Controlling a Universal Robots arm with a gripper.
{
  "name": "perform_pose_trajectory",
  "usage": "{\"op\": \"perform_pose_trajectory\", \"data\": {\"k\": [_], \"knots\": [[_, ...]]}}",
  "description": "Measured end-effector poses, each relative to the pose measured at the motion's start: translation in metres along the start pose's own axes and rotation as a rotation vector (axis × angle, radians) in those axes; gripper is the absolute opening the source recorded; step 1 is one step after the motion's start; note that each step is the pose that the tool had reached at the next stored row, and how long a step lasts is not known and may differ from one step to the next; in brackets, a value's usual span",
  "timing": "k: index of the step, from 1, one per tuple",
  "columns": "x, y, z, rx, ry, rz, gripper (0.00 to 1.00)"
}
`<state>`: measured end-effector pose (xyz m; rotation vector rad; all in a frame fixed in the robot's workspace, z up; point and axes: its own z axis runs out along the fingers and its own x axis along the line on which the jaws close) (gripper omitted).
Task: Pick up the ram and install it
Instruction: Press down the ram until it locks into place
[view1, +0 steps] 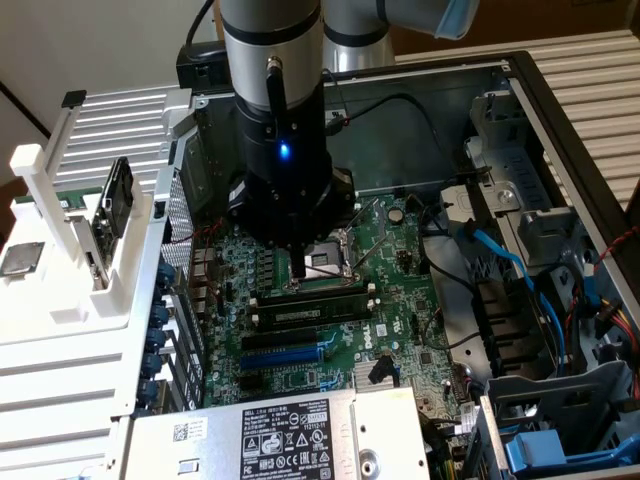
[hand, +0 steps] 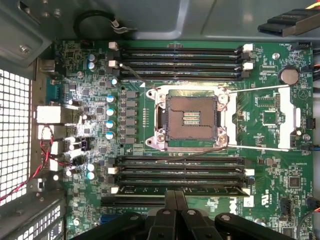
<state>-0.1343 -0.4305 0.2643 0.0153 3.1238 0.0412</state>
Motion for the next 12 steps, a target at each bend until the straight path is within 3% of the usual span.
{"op": "perform_pose_trajectory", "data": {"k": [7, 12], "knots": [[0.017, -0.0002, -0.0003, -0.0004, -0.0388, -0.001, 0.10], [0.018, -0.0002, -0.0003, -0.0004, -0.0410, -0.001, 0.10]]}}
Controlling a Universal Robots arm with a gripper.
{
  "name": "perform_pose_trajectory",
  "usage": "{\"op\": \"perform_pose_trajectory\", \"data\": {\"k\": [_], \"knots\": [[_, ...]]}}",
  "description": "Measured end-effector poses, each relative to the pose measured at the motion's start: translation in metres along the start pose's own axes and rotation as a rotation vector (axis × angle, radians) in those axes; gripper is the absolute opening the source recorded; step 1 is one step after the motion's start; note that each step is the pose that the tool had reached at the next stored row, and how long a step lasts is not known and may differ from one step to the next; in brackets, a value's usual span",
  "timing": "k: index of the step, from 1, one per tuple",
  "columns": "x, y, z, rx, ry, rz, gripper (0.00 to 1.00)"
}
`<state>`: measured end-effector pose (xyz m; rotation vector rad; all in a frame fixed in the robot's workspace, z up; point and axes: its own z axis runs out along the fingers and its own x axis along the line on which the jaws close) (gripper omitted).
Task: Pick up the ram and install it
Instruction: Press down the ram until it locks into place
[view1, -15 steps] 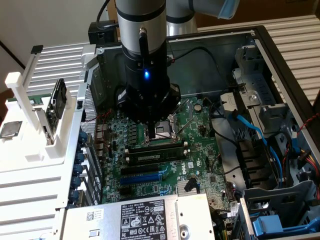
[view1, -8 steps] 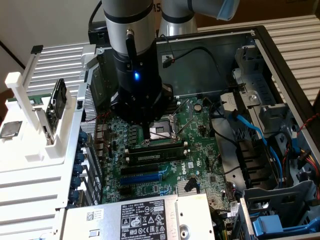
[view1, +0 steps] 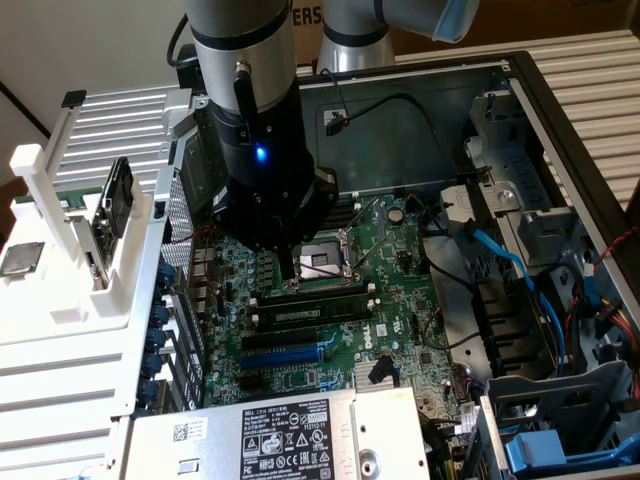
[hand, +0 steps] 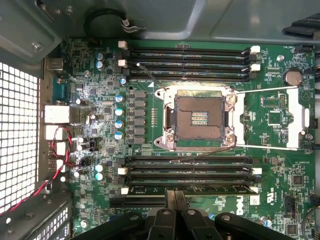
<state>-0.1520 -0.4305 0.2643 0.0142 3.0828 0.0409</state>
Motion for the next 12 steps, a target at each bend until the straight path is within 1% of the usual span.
{"op": "perform_pose_trajectory", "data": {"k": [12], "knots": [[0.0037, 0.0000, -0.0002, 0.0000, -0.0013, 0.000, 0.10]]}}
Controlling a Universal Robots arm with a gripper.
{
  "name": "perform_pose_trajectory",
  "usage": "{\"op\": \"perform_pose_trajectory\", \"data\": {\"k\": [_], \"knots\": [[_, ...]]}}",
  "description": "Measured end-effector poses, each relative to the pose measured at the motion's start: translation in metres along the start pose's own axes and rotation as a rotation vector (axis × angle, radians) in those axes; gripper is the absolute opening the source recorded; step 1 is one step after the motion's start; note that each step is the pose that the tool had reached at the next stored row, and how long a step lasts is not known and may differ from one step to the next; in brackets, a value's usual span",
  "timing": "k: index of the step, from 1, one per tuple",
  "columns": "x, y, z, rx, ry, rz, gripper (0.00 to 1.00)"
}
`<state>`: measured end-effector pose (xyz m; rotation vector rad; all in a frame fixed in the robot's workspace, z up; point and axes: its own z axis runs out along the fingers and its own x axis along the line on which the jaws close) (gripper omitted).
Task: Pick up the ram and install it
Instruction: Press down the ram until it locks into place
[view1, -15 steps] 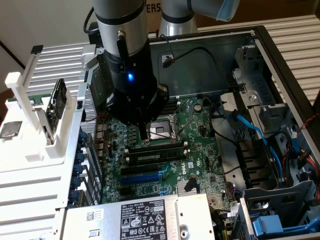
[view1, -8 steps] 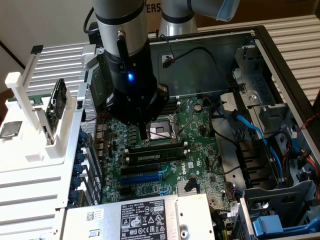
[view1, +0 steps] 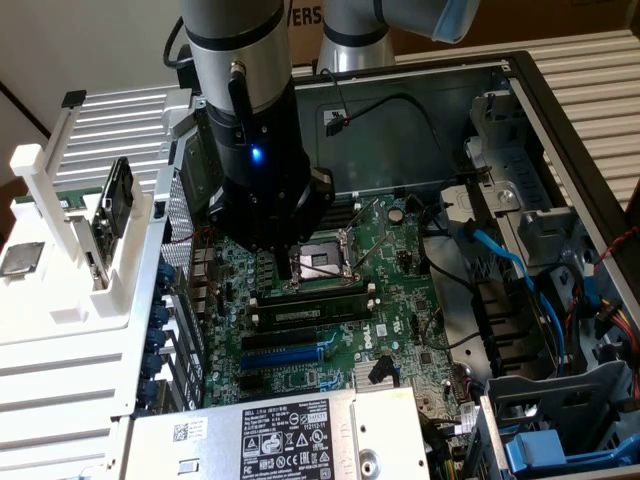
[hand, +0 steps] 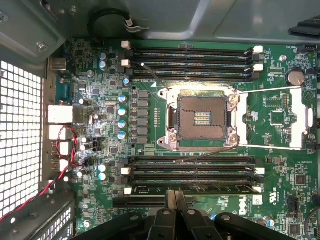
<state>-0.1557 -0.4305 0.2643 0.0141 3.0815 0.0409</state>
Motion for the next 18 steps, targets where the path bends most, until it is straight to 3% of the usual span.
{"op": "perform_pose_trajectory", "data": {"k": [10, 18], "knots": [[0.0030, -0.0001, 0.0004, 0.0000, -0.0002, 0.000, 0.10], [0.0035, -0.0003, 0.0084, -0.0005, -0.0003, 0.000, 0.10]]}}
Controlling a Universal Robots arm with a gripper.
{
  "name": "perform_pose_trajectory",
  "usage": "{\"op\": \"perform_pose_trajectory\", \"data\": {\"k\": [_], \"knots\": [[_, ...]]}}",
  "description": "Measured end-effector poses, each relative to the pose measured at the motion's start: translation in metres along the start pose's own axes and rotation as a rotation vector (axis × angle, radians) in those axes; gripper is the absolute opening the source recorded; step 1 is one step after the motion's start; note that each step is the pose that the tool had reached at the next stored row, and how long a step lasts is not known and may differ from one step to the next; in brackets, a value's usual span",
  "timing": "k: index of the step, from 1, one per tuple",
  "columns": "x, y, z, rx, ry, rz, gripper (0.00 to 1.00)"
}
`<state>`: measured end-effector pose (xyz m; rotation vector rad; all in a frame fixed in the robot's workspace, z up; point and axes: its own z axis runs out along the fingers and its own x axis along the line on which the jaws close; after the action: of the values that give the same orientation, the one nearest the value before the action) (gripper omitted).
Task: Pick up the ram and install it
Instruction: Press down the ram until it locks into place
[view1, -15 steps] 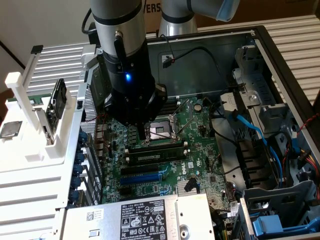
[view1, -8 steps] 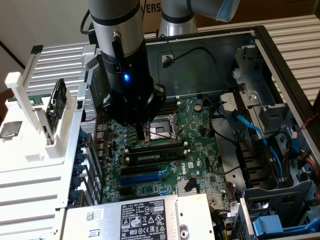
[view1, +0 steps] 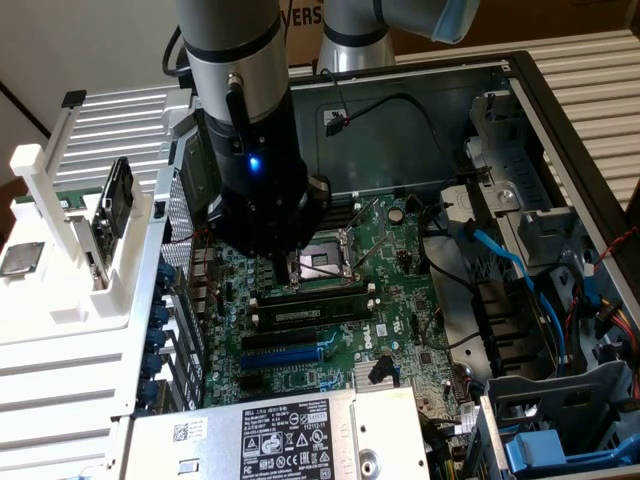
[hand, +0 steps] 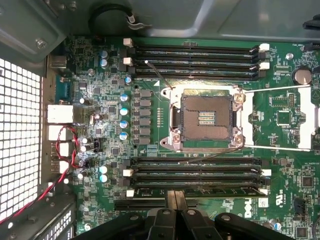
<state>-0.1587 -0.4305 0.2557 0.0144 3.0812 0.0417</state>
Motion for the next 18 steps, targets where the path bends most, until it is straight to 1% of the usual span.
{"op": "perform_pose_trajectory", "data": {"k": [6, 11, 18], "knots": [[0.001, -0.0006, 0.0065, -0.0001, 0.0000, 0.000, 0.10], [0.003, -0.0012, 0.0100, 0.0002, 0.0001, 0.000, 0.10], [0.004, -0.0042, 0.0155, -0.0006, 0.0000, 0.000, 0.10]]}}
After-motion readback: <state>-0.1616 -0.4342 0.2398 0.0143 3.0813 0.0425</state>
